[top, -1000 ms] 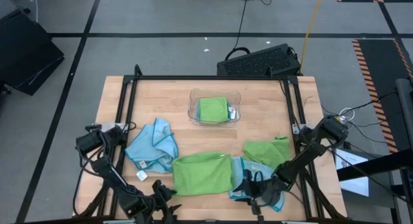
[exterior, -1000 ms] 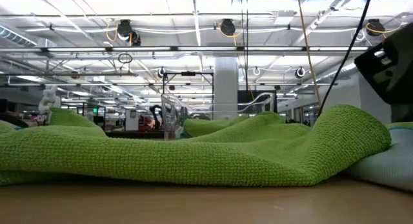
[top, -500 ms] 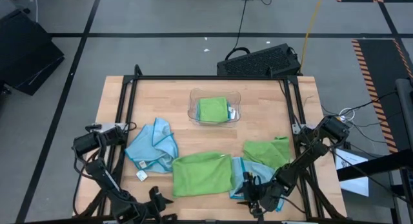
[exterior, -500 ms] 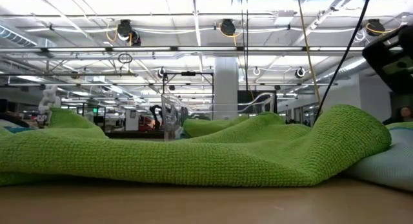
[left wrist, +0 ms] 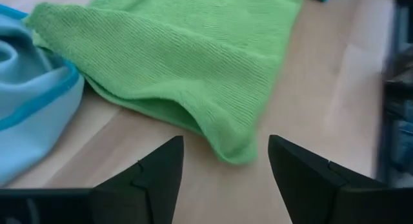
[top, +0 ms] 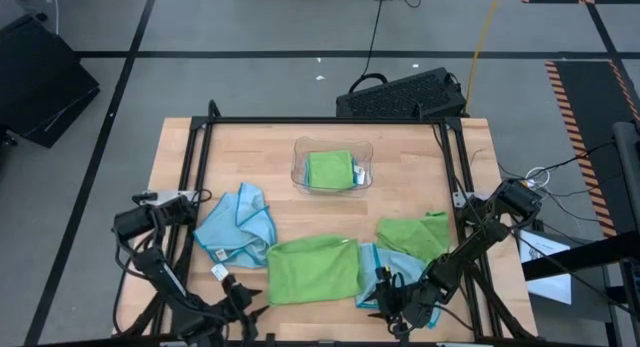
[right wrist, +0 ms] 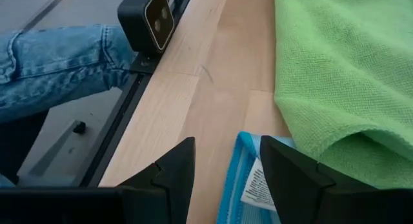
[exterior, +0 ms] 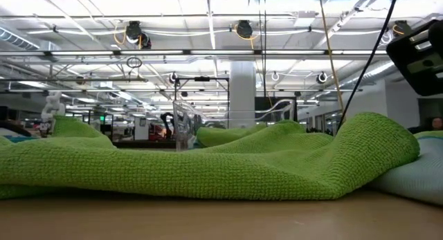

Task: Fold microfiber towels
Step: Fold the left green microfiber cloth

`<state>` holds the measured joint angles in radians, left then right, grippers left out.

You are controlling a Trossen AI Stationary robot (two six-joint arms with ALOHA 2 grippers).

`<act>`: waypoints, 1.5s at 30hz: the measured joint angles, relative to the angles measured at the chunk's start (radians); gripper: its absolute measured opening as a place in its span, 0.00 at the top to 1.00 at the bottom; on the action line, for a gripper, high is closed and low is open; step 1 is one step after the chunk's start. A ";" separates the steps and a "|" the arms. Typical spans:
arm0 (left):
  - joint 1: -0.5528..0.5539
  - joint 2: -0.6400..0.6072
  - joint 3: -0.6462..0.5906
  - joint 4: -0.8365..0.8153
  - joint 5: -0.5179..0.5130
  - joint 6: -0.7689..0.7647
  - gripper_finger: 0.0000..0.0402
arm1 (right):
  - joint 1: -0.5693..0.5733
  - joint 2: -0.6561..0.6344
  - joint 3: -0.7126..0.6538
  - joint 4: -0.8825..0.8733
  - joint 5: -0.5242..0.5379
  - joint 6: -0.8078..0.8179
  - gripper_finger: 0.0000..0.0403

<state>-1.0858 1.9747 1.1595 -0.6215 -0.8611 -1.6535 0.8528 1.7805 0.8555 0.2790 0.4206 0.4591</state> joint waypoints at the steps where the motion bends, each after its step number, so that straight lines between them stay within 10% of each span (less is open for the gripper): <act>1: 0.009 0.004 -0.005 -0.001 0.003 0.005 0.43 | 0.000 0.000 0.000 0.001 0.000 0.000 0.58; 13: 0.069 0.005 -0.091 0.346 0.076 0.207 0.48 | 0.000 0.000 0.000 0.028 0.001 -0.011 0.58; 25: 0.095 0.005 -0.092 0.409 0.021 0.398 0.97 | 0.000 0.004 -0.002 -0.031 0.132 0.056 0.58; 45: 0.071 0.005 -0.092 0.418 0.004 0.402 0.99 | -0.028 0.035 -0.002 -0.058 0.180 0.083 0.58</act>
<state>-1.0149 1.9793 1.0679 -0.2036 -0.8574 -1.2510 0.8248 1.8156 0.8536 0.2212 0.6006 0.5418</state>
